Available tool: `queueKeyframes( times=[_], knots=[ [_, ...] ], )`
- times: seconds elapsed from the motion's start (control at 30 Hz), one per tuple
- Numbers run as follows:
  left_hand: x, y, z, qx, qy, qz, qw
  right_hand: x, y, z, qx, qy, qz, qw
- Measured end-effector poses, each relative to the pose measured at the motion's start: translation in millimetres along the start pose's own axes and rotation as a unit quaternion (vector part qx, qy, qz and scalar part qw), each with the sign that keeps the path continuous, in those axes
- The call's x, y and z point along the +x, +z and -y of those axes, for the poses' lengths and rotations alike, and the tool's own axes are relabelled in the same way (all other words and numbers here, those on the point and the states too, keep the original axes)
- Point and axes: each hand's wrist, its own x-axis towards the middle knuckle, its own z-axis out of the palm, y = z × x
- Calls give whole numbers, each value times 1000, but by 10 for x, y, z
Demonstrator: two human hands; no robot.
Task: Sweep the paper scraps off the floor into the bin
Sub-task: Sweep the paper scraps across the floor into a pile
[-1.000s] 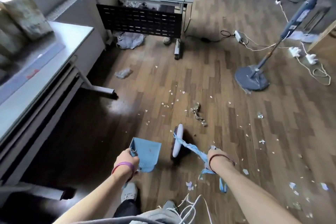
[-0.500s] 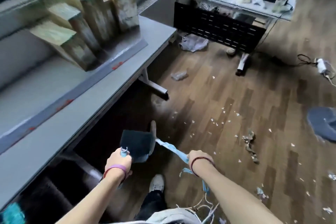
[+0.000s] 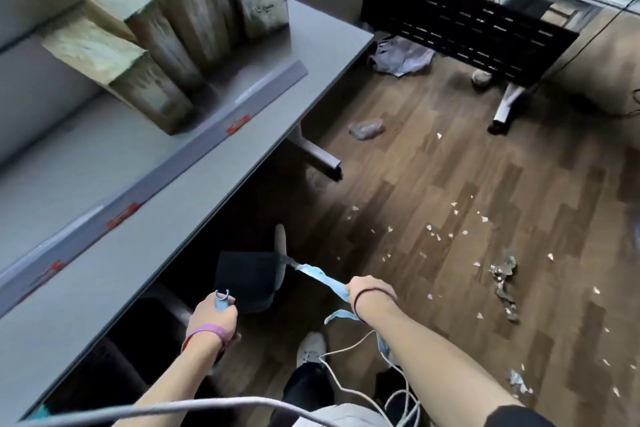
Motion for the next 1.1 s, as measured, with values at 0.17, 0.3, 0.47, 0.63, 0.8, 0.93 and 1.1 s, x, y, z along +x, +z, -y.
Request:
queueKeyframes(
  times=[0.17,0.3,0.47,0.63,0.8,0.93,1.1],
  knots=[
    [-99,557,-399,-43,-33,-2,999,279,-173,-698,-22,10,7,1000],
    [-345,1167,-837,-17,-17,-2,1000,482,-306,-1456,-10,18,10,1000],
    [-867,2212,-1526,49,34,33,998,534,-423,-2718,38,61,28,997],
    [-1314,3378,-2291,119,105,90,983,357,-395,-4154,133,159,10,978],
    [-1920,4386,-2894,219,196,185,938,-83,-37,-5342,244,292,25,924],
    [-2459,5028,-3071,304,269,266,874,-551,362,-5930,310,374,33,873],
    [-3075,5439,-3170,380,342,323,797,-966,701,-6236,350,429,49,831]
  ],
)
